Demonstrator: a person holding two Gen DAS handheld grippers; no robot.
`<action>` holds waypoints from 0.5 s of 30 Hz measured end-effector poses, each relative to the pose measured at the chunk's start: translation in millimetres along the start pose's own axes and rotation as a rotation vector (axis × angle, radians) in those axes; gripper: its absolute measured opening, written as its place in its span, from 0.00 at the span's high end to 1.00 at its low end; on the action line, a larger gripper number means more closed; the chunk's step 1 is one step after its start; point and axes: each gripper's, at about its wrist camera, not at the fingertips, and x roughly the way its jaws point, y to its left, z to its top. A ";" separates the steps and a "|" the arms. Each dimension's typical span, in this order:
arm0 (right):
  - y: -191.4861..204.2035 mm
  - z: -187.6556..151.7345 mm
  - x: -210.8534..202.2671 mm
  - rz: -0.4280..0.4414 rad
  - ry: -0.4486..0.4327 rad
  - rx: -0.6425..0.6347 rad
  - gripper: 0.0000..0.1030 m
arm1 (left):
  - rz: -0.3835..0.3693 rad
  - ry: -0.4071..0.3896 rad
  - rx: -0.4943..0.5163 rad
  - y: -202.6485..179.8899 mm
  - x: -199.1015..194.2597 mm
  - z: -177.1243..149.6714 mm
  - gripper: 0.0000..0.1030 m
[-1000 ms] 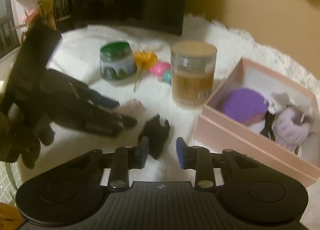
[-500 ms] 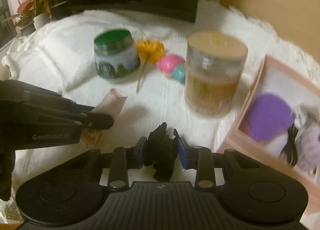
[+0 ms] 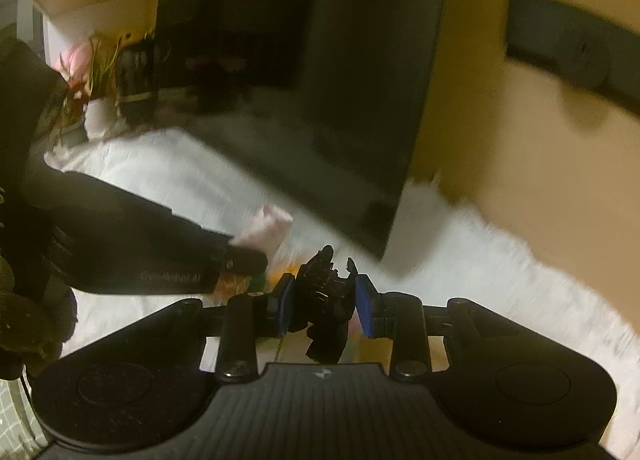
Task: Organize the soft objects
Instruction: 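Carry the cloth and clip over the pink box with both tools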
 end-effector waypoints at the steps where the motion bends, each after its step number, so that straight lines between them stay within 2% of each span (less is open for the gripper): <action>1: -4.7 4.6 -4.9 -0.011 -0.014 -0.003 0.69 | 0.003 0.001 0.008 -3.7 -0.6 6.4 0.84; 6: -34.6 13.6 -25.4 -0.067 -0.045 0.018 0.69 | -0.016 0.029 0.026 -23.9 6.7 31.0 0.84; 10: -65.5 9.2 -46.2 -0.122 -0.068 0.059 0.69 | -0.017 0.048 0.037 -39.8 19.9 37.7 0.84; 15: -112.0 -2.3 -72.8 -0.199 -0.089 0.118 0.69 | -0.147 0.083 0.027 -78.6 40.0 37.1 0.84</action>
